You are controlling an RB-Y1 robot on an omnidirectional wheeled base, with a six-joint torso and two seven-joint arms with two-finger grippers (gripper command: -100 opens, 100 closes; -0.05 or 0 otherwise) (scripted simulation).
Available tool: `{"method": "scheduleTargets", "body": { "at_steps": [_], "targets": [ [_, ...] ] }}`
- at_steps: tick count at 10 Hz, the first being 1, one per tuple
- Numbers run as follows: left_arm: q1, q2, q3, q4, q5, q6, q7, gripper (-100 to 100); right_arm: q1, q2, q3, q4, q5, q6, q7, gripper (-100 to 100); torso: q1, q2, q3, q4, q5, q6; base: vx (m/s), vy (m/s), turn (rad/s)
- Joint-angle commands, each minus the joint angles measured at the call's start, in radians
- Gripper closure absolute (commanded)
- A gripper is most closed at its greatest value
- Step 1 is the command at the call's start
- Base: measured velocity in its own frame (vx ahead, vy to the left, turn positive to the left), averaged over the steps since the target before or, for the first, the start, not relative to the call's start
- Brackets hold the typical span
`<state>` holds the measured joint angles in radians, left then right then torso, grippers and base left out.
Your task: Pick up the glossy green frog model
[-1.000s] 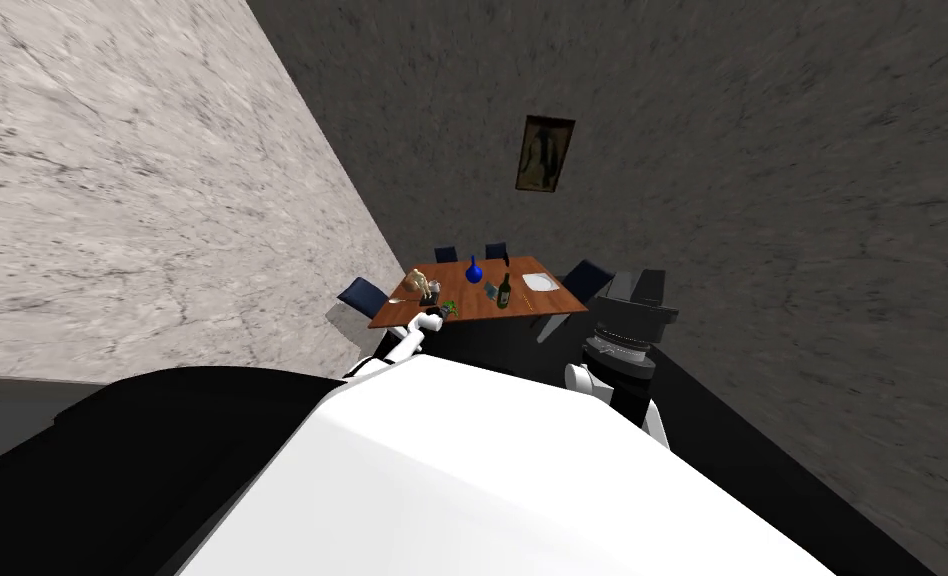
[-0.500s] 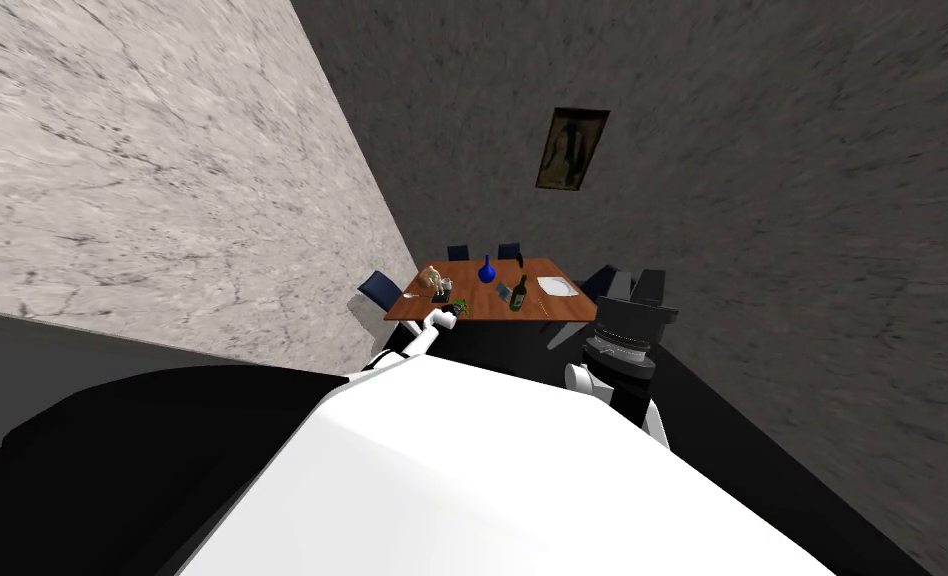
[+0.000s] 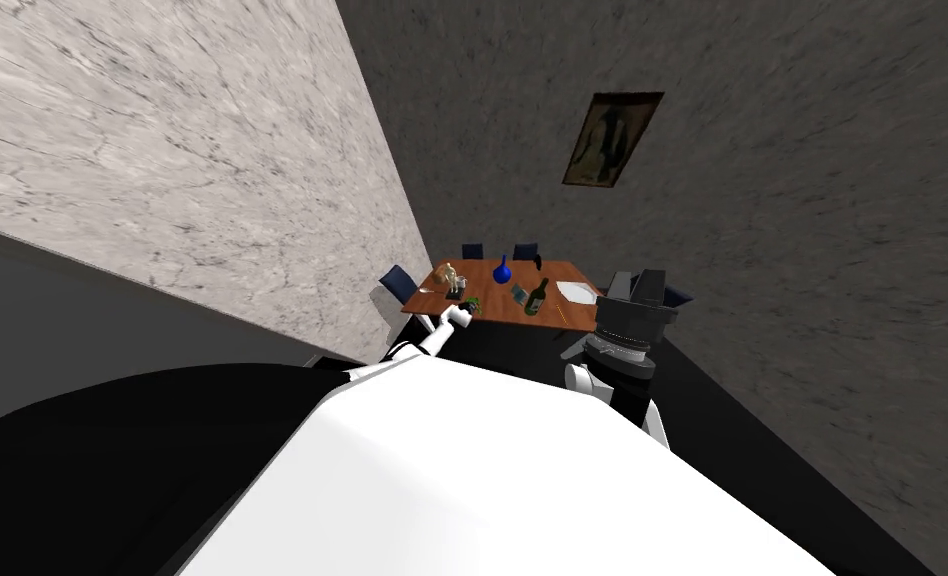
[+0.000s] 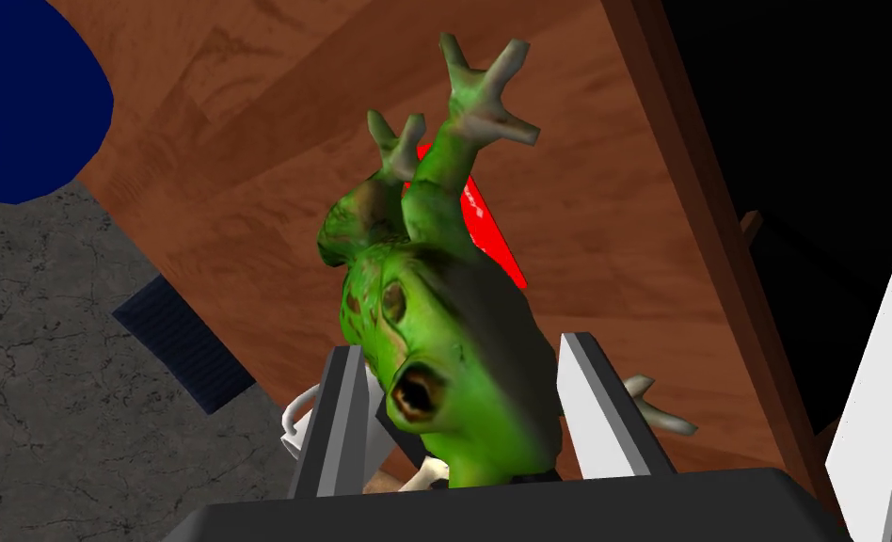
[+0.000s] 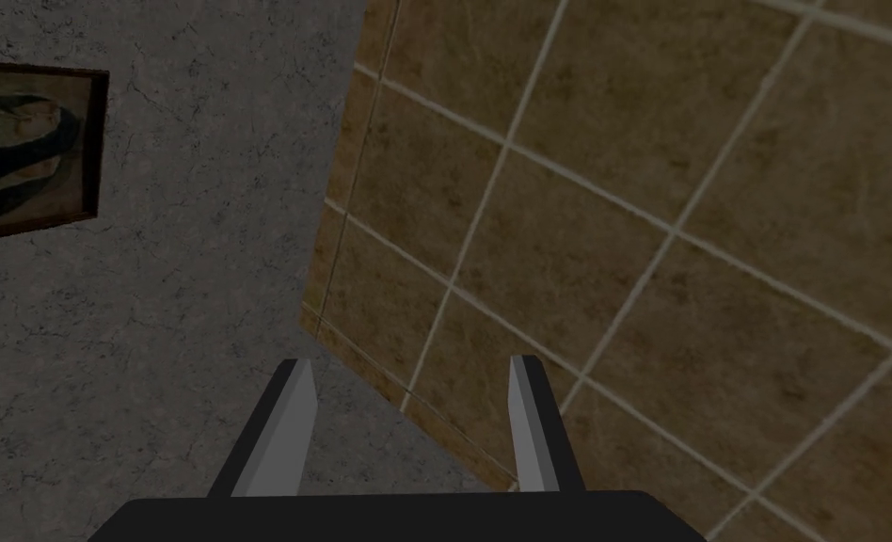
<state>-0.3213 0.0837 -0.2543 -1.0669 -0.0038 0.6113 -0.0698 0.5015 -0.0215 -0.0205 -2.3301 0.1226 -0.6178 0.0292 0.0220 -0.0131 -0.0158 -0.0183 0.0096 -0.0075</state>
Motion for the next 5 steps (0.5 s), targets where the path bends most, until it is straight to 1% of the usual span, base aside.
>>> {"method": "scheduleTargets", "body": {
  "at_steps": [1,2,3,4,5],
  "targets": [
    [-0.05,-0.05,-0.011,0.008,-0.05,0.022,0.017,100,0.0,0.0,0.0,0.0,0.0,0.0,0.0,0,0.0,0.0,0.0,0.0,0.0,0.0,0.013,0.088,0.163],
    [-0.05,-0.057,-0.011,0.008,-0.068,0.022,0.017,100,0.0,0.0,0.0,0.0,0.0,0.0,0.0,0,-0.001,0.001,0.001,0.001,0.0,0.002,0.004,0.036,-0.014],
    [-0.05,-0.057,-0.011,0.008,-0.068,0.022,0.017,100,0.0,0.0,0.0,0.0,0.0,0.0,0.0,0,-0.005,0.002,0.002,0.001,0.0,0.003,-0.002,-0.001,-0.024],
    [-0.041,-0.051,-0.012,-0.002,-0.062,0.027,0.014,100,0.0,0.0,0.0,0.0,0.0,0.0,0.0,0,-0.007,0.003,0.002,0.002,-0.001,0.002,0.0,0.0,0.0],
    [-0.043,-0.053,-0.012,0.0,-0.063,0.025,0.015,0,0.0,0.0,0.0,0.0,0.0,0.0,0.0,0,-0.007,0.003,0.003,0.002,-0.001,0.002,0.0,0.0,0.0]
  ]
}}
